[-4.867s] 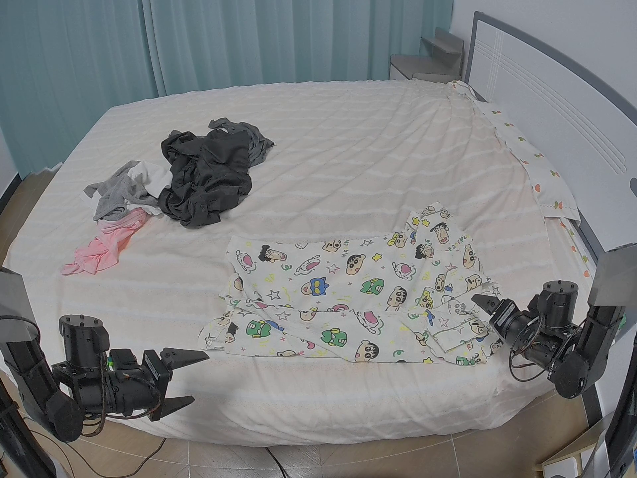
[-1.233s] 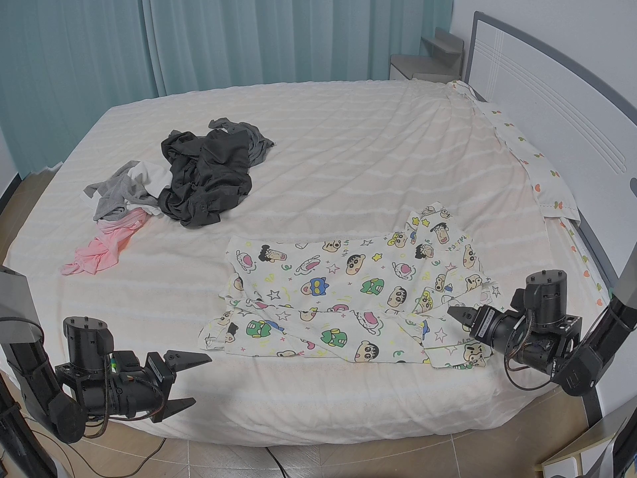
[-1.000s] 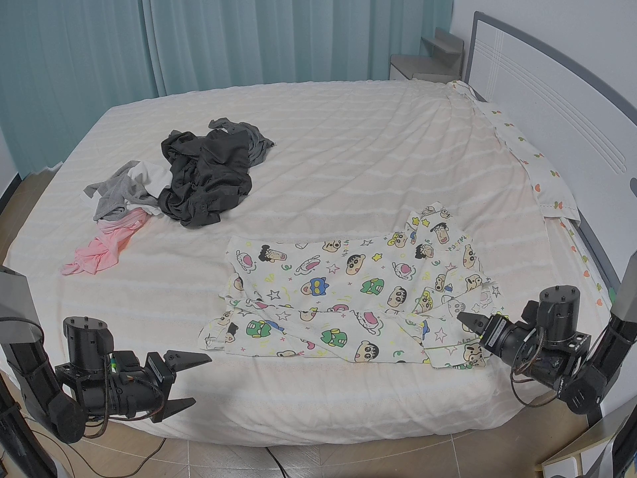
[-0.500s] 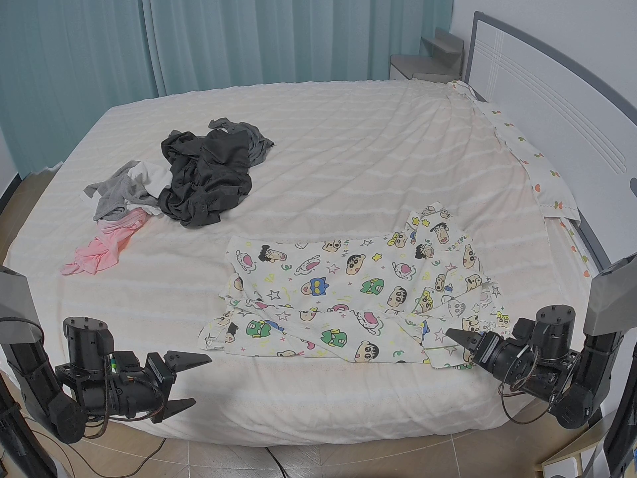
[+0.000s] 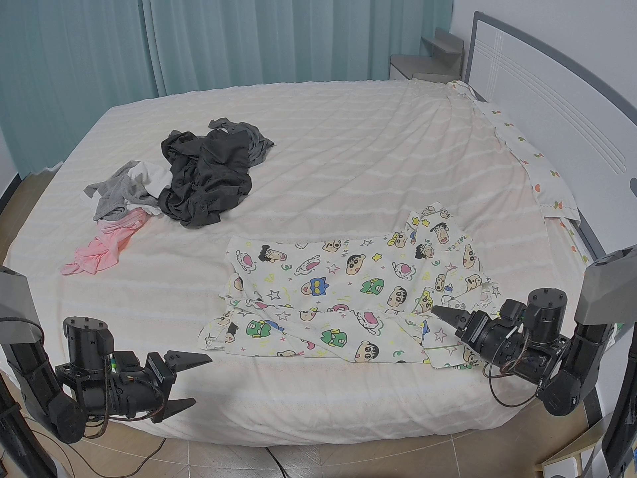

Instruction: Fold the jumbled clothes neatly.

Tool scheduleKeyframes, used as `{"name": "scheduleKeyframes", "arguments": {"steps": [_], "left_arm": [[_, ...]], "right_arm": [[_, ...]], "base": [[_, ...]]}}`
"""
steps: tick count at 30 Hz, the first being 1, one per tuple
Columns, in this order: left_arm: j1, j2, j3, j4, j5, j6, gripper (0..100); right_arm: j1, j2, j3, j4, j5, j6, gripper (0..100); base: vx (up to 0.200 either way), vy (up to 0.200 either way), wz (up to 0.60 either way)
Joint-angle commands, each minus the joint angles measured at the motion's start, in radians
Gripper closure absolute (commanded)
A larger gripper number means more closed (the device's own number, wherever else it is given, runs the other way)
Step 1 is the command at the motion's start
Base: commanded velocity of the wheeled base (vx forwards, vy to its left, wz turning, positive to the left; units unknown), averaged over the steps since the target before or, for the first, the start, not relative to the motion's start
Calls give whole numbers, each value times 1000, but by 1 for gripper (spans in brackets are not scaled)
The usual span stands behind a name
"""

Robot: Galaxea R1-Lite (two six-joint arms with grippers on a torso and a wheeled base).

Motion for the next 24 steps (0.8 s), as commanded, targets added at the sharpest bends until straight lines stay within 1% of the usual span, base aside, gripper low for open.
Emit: {"name": "scheduleKeyframes", "arguments": {"steps": [1,5,10,11,12,14,16,19,21,24], "left_arm": [[0,0,-1,0,0,-1,0],[0,-2,-2,-1,0,-1,0],[1,-3,-7,-1,0,-1,0],[1,-3,-7,-1,0,-1,0],[1,-9,-8,-1,1,-4,0],[1,-11,-8,-6,4,-10,0],[0,-8,-7,-27,32,-22,0],[0,-3,-7,-43,55,-45,0],[0,1,-1,-74,61,-59,0],[-25,1,4,-83,61,-59,0]], "right_arm": [[-57,105,-70,25,9,3,0],[-111,110,-81,67,6,5,0],[-151,110,-81,60,2,9,0],[-151,110,-81,60,2,9,0],[-152,99,-79,39,2,40,0],[-152,76,-73,1,0,71,0],[-151,29,-56,-15,-9,92,0],[-149,-19,-36,-12,-21,89,0],[-132,-77,-15,-12,-23,89,0],[-94,-96,5,-12,-26,89,0]], "base": [[0,0,0],[0,0,0],[0,0,0],[0,0,0],[0,0,0],[0,0,0],[0,0,0],[0,0,0],[0,0,0],[0,0,0]]}}
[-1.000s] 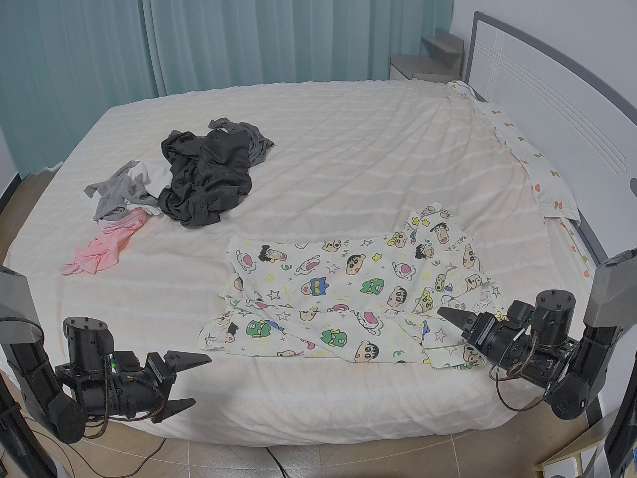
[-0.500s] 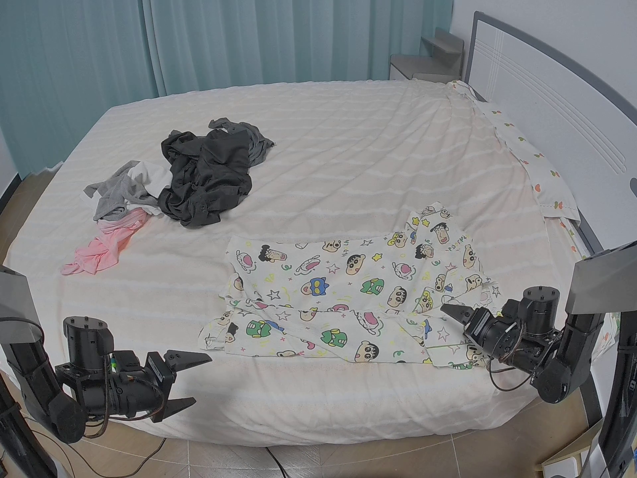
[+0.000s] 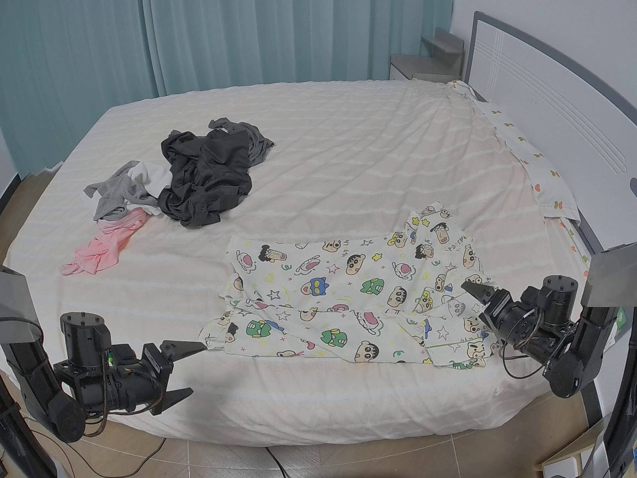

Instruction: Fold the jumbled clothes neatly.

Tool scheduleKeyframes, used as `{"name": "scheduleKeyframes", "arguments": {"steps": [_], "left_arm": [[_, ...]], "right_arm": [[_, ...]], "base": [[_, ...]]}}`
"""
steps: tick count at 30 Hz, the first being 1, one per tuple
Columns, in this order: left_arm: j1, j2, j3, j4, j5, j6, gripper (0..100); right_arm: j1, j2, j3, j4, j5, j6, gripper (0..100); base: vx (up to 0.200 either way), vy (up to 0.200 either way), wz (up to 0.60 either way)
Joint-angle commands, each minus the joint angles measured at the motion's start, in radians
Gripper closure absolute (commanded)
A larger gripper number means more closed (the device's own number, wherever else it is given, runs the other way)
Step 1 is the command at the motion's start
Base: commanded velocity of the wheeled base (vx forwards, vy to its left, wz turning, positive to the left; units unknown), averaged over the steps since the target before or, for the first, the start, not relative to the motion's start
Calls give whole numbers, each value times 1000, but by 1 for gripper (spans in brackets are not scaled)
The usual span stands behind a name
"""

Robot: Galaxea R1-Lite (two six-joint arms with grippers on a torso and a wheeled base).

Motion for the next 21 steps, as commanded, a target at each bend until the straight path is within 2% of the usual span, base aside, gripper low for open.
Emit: {"name": "scheduleKeyframes", "arguments": {"steps": [1,6,19,21], "left_arm": [[-24,7,13,-17,8,-5,0],[-26,5,21,-17,6,1,0],[-29,11,19,-19,6,2,0],[-29,11,18,-19,11,2,0]], "right_arm": [[52,-84,37,-11,-8,2,0],[62,-68,40,-11,-47,-1,0],[55,-70,43,-11,-48,-16,0],[55,-70,43,-11,-48,-18,0]], "base": [[0,0,0],[200,0,0],[200,0,0],[0,0,0]]}}
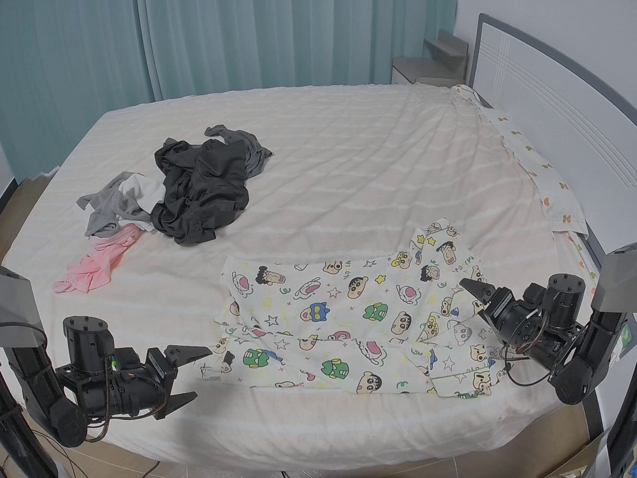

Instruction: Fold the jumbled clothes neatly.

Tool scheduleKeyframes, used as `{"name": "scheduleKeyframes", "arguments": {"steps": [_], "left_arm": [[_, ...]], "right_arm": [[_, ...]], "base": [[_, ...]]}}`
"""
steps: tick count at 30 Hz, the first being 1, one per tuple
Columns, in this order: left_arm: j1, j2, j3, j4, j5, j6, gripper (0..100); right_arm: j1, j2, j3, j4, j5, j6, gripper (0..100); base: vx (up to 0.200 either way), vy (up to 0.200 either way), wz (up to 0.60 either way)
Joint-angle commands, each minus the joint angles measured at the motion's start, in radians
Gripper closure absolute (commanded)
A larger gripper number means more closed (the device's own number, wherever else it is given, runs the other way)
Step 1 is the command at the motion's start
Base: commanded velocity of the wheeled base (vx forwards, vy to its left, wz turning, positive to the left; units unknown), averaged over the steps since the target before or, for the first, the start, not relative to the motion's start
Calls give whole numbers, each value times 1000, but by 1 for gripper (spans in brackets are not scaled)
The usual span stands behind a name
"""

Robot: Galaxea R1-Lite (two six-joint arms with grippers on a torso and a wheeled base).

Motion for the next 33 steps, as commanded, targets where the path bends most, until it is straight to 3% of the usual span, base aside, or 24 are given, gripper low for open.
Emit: {"name": "scheduleKeyframes", "arguments": {"steps": [1,10,30,33], "left_arm": [[0,3,-2,0,3,-3,0],[-2,2,-2,0,3,-3,0],[-5,0,-5,-5,6,0,0],[-2,-1,-11,-69,77,0,0]], "right_arm": [[0,-1,0,-12,0,0,0],[0,0,0,-12,0,0,0],[-2,9,0,-12,0,-6,0],[-2,5,0,-12,0,-6,0]], "base": [[0,0,0],[0,0,0],[0,-180,0],[0,0,0]]}}
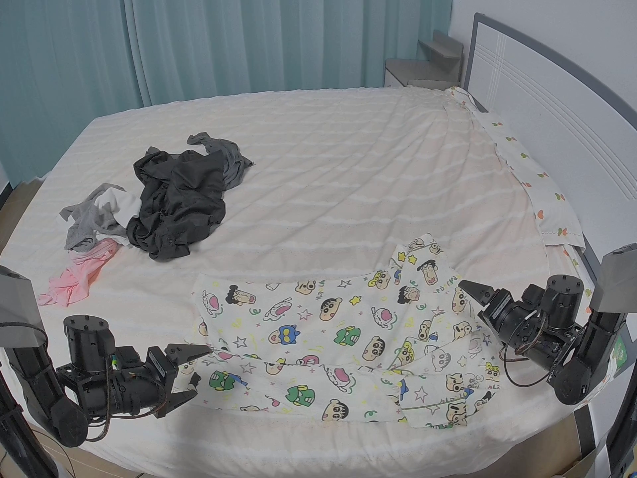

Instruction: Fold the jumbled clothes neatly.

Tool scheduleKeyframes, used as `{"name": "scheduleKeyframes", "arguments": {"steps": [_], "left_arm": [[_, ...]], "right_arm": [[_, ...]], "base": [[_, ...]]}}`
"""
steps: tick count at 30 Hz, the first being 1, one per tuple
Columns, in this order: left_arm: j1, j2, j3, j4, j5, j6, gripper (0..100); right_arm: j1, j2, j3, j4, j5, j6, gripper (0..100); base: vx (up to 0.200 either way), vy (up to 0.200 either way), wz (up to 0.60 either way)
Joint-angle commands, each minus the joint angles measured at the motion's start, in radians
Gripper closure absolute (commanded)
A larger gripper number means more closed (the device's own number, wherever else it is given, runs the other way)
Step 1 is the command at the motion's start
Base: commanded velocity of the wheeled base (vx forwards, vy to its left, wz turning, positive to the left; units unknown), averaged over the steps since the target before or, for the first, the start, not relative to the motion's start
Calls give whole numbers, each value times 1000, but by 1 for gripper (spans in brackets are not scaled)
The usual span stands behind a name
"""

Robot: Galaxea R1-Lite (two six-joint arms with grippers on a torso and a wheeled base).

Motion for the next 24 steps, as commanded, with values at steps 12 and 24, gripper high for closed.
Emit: {"name": "scheduleKeyframes", "arguments": {"steps": [12,24], "left_arm": [[117,13,-269,34,208,600,0],[165,172,-717,568,277,905,0]], "right_arm": [[12,-27,17,-12,-3,-8,0],[49,-14,37,-12,-18,-9,0]], "base": [[0,0,0],[0,0,0]]}}
